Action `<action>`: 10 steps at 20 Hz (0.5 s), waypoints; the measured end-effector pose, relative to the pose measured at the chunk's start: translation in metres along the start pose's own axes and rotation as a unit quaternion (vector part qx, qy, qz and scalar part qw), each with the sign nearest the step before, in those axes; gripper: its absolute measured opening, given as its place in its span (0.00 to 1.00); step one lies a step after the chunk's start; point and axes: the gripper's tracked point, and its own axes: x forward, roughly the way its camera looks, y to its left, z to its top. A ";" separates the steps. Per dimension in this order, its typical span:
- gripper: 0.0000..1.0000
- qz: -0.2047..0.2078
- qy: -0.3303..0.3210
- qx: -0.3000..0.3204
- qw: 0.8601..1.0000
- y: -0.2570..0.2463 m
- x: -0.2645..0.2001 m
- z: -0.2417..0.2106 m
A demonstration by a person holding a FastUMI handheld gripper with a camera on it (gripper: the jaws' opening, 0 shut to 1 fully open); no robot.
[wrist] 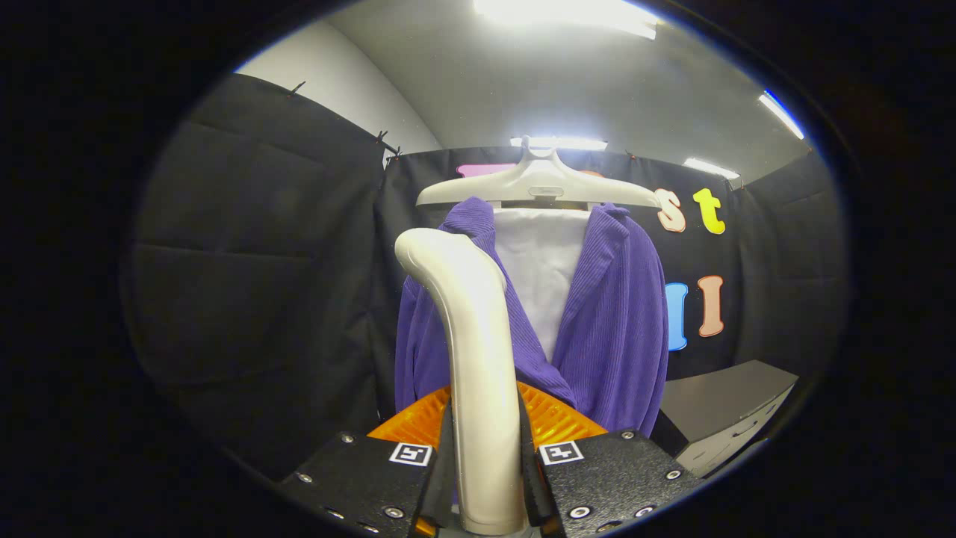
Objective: Iron the clothes twice with a garment steamer, once on the left side and once on the right side.
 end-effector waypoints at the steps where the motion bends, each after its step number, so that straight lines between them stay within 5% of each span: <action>1: 0.38 0.000 0.006 0.000 1.000 0.000 0.001 -0.006; 10: 0.37 -0.007 0.057 -0.011 0.998 -0.004 0.008 -0.065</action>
